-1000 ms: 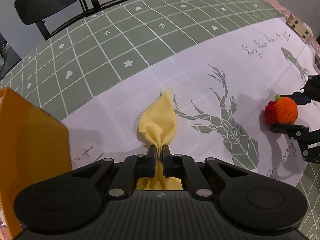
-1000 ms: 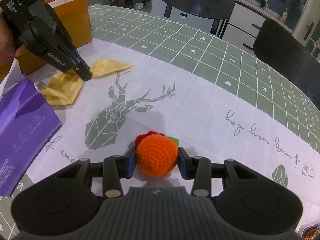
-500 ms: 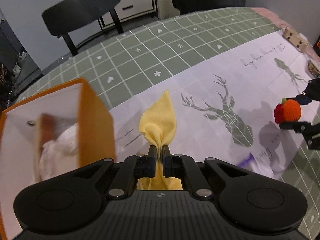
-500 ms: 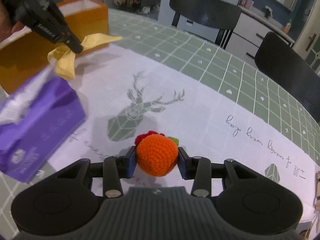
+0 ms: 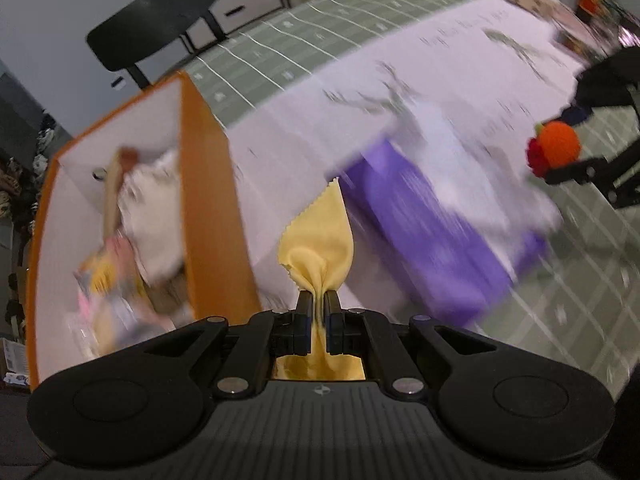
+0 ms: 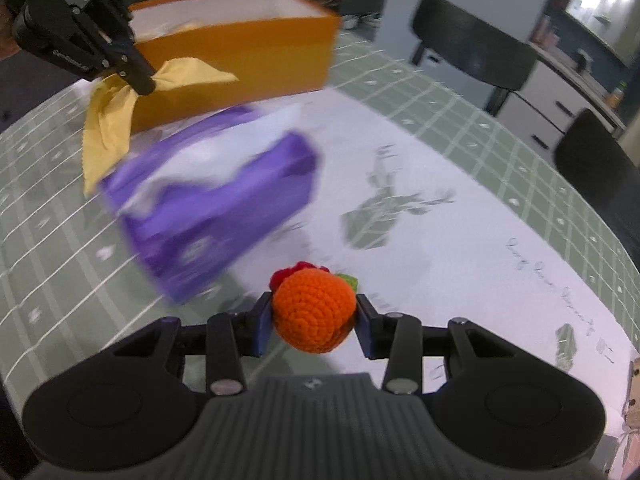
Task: Organize soft objects
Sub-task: 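Lift the yellow cloth and knitted orange and carry both over the orange box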
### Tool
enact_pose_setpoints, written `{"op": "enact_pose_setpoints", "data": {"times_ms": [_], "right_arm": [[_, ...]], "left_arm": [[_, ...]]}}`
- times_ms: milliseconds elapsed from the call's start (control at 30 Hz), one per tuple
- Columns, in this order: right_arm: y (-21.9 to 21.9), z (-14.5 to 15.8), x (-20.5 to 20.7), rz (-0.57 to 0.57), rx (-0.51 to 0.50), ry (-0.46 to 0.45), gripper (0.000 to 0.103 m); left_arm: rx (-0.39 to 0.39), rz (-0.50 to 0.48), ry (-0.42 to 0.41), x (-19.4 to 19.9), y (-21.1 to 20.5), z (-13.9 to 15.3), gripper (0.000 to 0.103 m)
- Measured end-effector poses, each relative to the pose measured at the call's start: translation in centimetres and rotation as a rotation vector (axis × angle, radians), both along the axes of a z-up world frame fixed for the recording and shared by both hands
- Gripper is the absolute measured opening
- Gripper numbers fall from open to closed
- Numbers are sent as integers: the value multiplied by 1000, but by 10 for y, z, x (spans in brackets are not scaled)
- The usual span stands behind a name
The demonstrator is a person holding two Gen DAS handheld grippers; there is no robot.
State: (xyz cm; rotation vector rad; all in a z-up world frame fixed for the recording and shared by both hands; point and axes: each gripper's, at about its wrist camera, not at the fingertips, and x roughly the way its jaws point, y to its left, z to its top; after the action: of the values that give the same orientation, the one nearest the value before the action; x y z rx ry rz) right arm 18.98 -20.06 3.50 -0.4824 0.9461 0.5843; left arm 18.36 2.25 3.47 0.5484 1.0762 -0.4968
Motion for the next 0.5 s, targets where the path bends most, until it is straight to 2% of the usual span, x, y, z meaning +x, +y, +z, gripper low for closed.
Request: {"op": "enact_pose_setpoints", "data": {"times_ms": [200, 367, 500], "right_arm": [[37, -7, -46, 135, -44, 76, 42], [76, -6, -71, 252, -37, 133, 42], [114, 4, -78, 339, -14, 136, 42]], "left_arm": [[-28, -42, 36, -44, 21, -13, 6], [-70, -26, 48, -62, 44, -15, 6], [-129, -1, 45, -70, 64, -6, 6]]}}
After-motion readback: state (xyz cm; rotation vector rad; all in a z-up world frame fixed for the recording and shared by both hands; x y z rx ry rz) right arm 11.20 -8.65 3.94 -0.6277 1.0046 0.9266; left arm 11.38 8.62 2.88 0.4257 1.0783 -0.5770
